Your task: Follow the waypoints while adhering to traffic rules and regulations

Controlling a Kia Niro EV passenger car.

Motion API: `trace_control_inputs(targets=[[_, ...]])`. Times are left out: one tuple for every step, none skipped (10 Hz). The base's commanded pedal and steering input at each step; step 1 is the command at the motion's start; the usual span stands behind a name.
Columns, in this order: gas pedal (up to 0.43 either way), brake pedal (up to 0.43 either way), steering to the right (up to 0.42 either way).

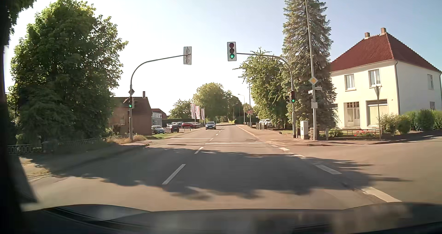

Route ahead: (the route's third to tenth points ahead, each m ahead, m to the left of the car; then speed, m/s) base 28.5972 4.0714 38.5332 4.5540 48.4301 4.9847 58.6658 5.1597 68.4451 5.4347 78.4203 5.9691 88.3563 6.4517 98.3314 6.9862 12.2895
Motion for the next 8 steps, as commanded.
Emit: trace_control_inputs(targets=[[0.079,0.006,-0.007],[0.087,0.006,-0.008],[0.098,0.006,-0.007],[0.098,0.006,-0.007],[0.098,0.006,-0.008],[0.130,0.006,-0.007],[0.130,0.006,-0.007],[0.130,0.006,-0.008]])
